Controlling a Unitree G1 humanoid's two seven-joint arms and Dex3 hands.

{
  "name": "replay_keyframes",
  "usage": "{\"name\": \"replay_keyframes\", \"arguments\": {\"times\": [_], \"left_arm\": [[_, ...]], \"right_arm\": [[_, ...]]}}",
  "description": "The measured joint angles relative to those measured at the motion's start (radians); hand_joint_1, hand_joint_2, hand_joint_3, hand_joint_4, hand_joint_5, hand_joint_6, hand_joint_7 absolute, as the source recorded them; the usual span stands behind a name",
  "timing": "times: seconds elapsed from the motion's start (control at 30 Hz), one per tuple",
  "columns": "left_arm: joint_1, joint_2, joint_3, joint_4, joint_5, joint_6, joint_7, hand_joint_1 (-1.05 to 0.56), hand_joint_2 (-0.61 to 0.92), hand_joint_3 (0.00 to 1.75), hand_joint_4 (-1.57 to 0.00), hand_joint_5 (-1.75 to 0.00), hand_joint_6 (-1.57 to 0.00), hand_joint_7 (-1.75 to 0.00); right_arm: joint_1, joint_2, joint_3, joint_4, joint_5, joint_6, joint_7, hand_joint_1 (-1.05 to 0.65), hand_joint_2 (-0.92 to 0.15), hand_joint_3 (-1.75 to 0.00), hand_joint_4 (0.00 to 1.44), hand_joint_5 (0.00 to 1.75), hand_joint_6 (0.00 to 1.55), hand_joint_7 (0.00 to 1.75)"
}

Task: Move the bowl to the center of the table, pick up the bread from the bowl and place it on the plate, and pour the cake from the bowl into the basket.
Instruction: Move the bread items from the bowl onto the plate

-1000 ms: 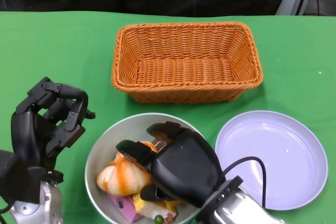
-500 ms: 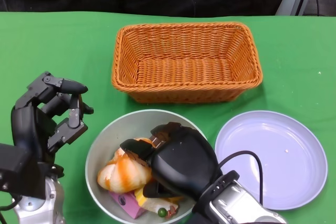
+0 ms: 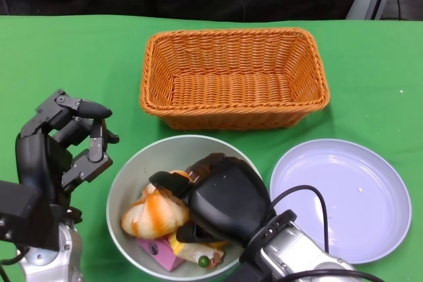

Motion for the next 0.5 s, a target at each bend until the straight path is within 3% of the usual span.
{"name": "replay_keyframes", "arguments": {"times": [0.1, 0.17, 0.2, 0.4, 0.5], "left_arm": [[0.0, 0.0, -0.001, 0.0, 0.002, -0.004, 0.007, -0.08, 0.54, 1.02, -0.83, -1.49, -0.83, -1.26], [0.0, 0.0, -0.001, 0.001, 0.005, -0.004, 0.014, -0.08, 0.54, 1.03, -0.83, -1.49, -0.83, -1.26], [0.0, 0.0, -0.001, 0.002, 0.007, -0.005, 0.016, -0.08, 0.54, 1.03, -0.82, -1.49, -0.83, -1.26], [0.0, 0.001, -0.002, 0.022, 0.021, -0.02, 0.022, -0.09, 0.56, 0.99, -0.82, -1.49, -0.82, -1.27], [0.0, 0.001, -0.001, 0.031, 0.021, -0.02, 0.022, -0.09, 0.55, 1.0, -0.83, -1.5, -0.82, -1.27]], "right_arm": [[-0.006, -0.001, 0.007, 0.029, 0.015, -0.018, -0.046, -0.49, -0.88, -0.01, 0.95, 0.23, 0.85, 0.08], [-0.014, -0.005, 0.009, 0.065, 0.029, -0.058, -0.11, -0.45, -0.87, 0.0, 0.88, 0.63, 0.98, 0.12], [-0.019, -0.006, 0.009, 0.084, 0.039, -0.08, -0.146, -0.44, -0.87, -0.01, 0.87, 0.74, 1.01, 0.14], [-0.054, -0.009, 0.012, 0.183, 0.089, -0.195, -0.289, -0.36, -0.89, 0.0, 0.87, 1.04, 1.11, 0.12], [-0.061, -0.01, 0.006, 0.212, 0.12, -0.239, -0.324, -0.33, -0.89, 0.0, 0.85, 1.11, 1.12, 0.1]]}}
